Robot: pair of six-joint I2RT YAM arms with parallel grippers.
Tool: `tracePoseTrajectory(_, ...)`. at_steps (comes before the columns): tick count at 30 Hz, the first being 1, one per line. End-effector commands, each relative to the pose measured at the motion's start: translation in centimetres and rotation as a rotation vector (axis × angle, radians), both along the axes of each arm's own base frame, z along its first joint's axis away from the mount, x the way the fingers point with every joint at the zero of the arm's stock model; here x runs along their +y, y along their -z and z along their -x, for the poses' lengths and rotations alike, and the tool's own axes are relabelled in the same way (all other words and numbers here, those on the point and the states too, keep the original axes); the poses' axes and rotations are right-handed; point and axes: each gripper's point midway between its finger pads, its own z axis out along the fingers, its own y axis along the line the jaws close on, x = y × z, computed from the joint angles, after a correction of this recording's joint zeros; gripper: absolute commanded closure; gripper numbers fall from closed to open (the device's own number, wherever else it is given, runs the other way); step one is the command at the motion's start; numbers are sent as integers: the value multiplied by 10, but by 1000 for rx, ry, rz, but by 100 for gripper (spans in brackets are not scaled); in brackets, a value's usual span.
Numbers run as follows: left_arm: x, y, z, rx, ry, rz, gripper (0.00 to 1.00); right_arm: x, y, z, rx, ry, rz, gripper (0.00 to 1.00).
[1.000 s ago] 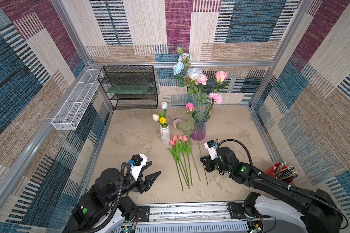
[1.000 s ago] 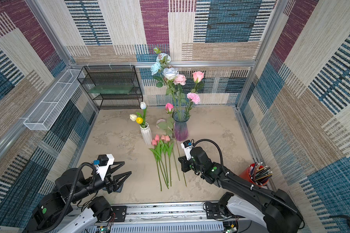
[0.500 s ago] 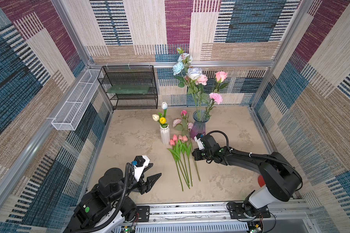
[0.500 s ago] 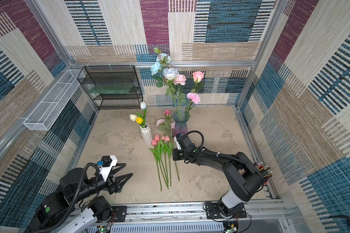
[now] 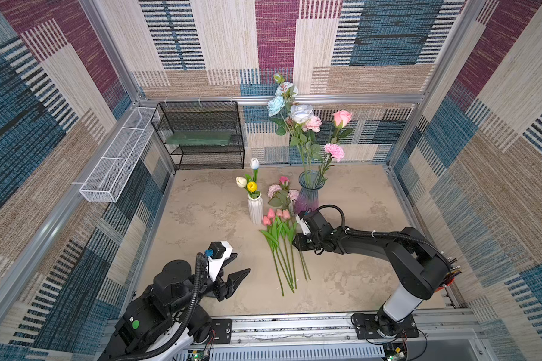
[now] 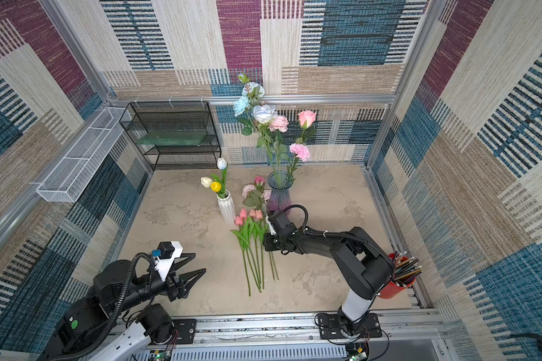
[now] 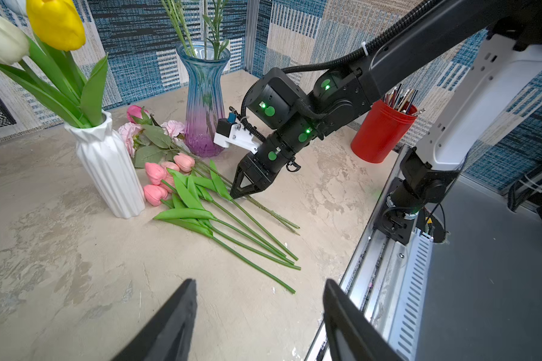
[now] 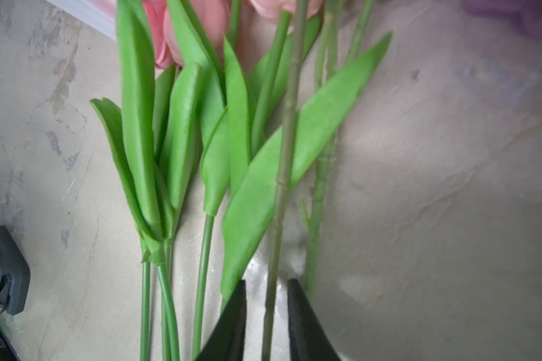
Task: Pick out pink flowers from the vase
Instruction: Place the flower at the center of the board.
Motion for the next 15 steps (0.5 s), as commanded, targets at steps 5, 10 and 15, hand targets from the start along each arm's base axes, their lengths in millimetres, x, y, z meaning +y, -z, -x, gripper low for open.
tracePoseTrajectory(5,-1,0,1,-13,12,-8,34,-3,-46,-10,-115,10,-10,69)
tracePoseTrajectory(10,1,1,-3,-15,-8,-13,34,-15,-131,-13,-362,14,-114,70)
tracePoseTrajectory(15,-5,5,-7,23,-2,-27,34,-50,-215,-16,-600,83,-228,73)
